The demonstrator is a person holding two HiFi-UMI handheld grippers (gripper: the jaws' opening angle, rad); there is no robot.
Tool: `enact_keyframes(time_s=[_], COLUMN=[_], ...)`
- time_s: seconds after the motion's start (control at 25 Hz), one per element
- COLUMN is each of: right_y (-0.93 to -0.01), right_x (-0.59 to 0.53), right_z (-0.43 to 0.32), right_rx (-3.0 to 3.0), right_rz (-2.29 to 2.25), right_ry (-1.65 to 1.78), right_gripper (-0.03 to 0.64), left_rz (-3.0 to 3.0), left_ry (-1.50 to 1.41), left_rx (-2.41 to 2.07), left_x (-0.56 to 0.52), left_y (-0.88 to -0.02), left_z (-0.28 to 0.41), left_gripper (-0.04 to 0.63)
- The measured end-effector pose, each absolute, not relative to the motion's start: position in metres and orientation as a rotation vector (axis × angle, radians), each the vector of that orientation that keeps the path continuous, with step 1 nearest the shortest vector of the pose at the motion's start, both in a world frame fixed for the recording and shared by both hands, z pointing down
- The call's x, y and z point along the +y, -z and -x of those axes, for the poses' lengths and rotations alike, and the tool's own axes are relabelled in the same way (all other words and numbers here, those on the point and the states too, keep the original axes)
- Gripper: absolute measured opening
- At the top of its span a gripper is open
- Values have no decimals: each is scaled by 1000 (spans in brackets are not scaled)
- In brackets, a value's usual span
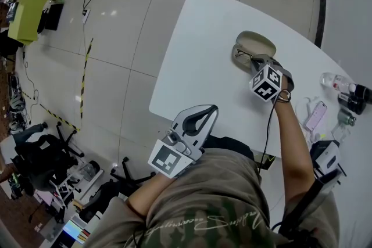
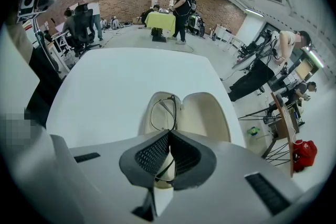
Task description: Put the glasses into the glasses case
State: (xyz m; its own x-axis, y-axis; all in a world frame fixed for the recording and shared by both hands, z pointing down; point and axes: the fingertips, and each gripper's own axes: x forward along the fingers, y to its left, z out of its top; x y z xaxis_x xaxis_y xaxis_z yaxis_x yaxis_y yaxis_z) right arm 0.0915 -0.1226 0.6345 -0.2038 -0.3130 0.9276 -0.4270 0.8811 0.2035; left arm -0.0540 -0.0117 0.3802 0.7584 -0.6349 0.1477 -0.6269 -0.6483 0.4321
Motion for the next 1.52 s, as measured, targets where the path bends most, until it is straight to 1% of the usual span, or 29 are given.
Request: enact_keyframes(time_s=[0.6,1.52], right_y=[-634,-644], right_x=[-120,-122], right_z=[-92,-91], right_rx=[-1811,-1769], right_rz=[-548,-484], right_ry=[-102,-11], right_gripper=[20,20], left_rz=[-2478,-2458], left_ry=[11,12], left_rx=[-946,-1028], left_x=[-3,11], left_y=[-385,-385], left_z=[51,69], left_gripper=[0,0])
